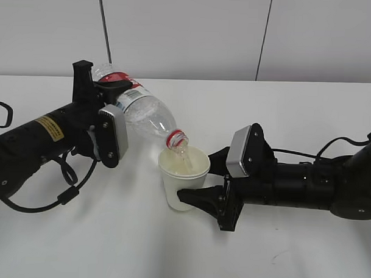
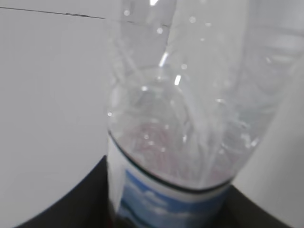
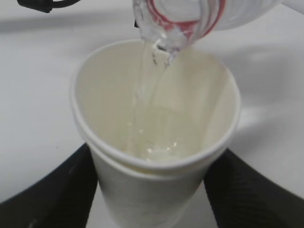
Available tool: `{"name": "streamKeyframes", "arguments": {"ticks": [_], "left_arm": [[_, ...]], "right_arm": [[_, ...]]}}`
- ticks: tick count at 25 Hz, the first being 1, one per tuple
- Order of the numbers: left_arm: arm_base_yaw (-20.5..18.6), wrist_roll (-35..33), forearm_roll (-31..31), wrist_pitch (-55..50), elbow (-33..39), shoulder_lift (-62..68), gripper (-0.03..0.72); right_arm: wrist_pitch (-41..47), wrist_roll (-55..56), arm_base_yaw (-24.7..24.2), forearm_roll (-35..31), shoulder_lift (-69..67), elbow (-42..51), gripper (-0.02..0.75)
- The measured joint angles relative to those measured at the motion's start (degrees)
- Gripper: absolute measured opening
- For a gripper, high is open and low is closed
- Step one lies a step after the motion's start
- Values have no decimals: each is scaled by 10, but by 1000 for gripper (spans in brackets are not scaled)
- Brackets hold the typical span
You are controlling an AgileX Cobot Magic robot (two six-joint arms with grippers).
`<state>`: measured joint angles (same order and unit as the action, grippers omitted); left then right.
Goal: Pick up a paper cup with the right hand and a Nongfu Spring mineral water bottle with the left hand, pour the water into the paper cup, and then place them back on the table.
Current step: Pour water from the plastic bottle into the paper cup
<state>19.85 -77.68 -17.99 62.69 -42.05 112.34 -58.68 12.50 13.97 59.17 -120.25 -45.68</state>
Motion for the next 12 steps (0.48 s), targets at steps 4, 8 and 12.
{"name": "streamKeyframes", "arguments": {"ticks": [4,8,12], "left_arm": [[0,-1,0,0,0,0,307],[0,-3,0,0,0,0,307],[0,-6,0,0,0,0,307]], "right_arm": [[1,0,0,1,0,0,503],[1,-1,0,4,0,0,503],[1,-4,0,5,0,0,503]]}}
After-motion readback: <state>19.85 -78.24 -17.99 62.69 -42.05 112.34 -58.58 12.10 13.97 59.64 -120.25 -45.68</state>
